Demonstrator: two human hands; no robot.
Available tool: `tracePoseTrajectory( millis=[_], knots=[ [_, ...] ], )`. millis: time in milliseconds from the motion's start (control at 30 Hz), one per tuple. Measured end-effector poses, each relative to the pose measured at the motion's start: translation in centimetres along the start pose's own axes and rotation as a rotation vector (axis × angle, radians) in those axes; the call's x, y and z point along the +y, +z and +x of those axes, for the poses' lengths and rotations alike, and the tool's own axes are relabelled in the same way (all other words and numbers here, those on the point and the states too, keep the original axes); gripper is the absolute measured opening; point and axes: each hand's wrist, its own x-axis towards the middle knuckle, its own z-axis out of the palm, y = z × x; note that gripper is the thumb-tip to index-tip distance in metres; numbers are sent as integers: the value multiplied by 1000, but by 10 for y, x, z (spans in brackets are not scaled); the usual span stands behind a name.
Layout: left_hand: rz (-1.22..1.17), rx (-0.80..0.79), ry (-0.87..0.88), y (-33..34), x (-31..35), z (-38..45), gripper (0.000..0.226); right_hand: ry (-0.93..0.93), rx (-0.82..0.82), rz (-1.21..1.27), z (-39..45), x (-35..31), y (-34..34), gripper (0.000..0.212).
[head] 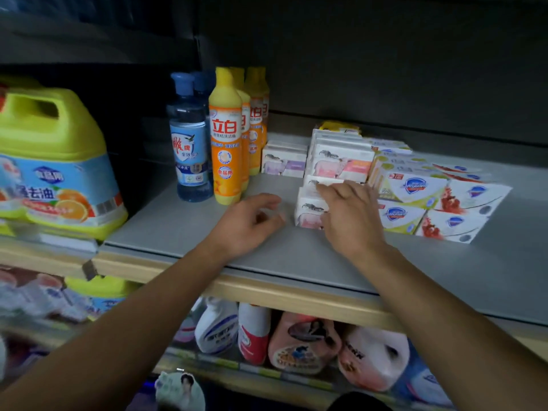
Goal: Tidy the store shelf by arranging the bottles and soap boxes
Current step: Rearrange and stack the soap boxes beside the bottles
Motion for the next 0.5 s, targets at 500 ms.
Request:
tracePoseTrajectory(
  millis=[500],
  knots=[
    [-574, 43, -126, -10, -3, 4, 8, -129, 74, 712, -19, -11, 17, 81]
  ],
)
